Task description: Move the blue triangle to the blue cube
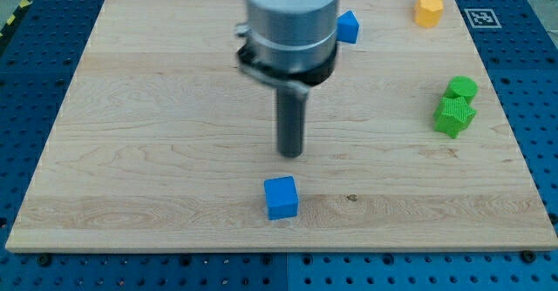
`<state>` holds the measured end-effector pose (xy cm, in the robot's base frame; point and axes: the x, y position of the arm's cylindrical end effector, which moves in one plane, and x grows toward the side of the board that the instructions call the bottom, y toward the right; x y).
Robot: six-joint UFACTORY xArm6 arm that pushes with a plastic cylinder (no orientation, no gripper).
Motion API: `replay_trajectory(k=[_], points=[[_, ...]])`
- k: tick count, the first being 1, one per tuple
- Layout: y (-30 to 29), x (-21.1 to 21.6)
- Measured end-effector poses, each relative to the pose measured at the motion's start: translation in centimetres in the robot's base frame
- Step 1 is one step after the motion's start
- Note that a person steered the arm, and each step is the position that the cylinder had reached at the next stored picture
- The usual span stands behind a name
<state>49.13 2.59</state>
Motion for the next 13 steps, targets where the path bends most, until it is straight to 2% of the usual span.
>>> replay_trajectory(k=[3, 4, 5, 8, 9, 10, 12, 13], points=[[21.6, -10.3], [25.3, -14.4], [23.1, -17.3], [10.3, -25.5], [5.8, -23.9], [5.6, -22.1], [8.5, -21.9], [8.5, -20.1]])
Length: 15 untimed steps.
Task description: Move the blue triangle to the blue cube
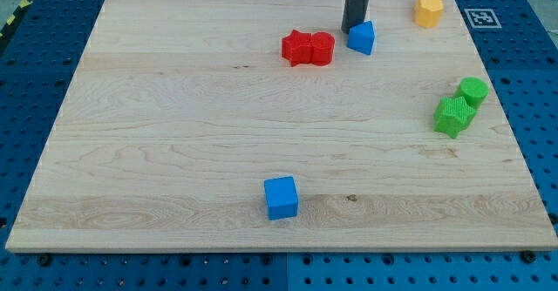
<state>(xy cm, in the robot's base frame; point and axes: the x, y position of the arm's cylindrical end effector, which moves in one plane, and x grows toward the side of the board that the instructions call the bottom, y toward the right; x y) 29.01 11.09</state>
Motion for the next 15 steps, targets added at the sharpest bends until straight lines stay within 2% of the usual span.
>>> replay_trajectory(k=[3, 6, 8, 12, 15], points=[[4.3, 1.3], [4.8, 7.2], [1.9, 4.8], [2.3, 11.2], [-1.4, 11.3]])
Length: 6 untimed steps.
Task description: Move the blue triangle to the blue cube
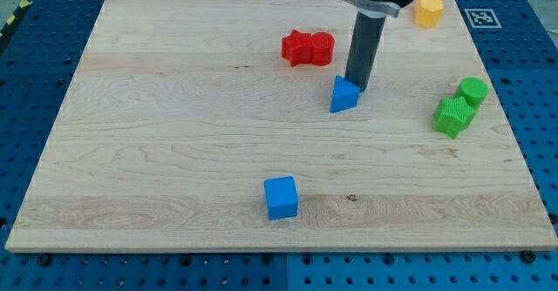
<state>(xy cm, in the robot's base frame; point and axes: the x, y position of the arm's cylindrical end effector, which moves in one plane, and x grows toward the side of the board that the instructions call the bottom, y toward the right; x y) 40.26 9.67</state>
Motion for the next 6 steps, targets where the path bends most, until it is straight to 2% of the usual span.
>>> replay_trajectory(k=[4, 6], points=[[-4.0, 2.9], [-5.0, 6.5]])
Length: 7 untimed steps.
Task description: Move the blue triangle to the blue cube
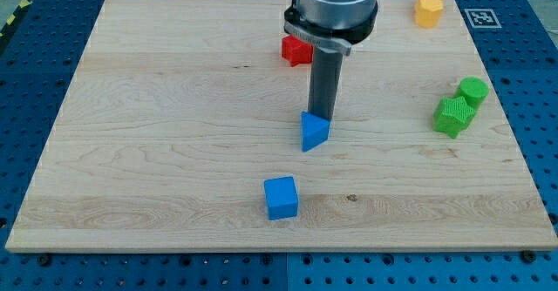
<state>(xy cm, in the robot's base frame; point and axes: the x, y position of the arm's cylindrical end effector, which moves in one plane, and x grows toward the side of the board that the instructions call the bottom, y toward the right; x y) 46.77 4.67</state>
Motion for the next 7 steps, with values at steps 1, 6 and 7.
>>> replay_trajectory(k=[1, 6, 7], points=[[-0.4, 2.5], [-3.4, 6.1], [-2.0, 3.4]])
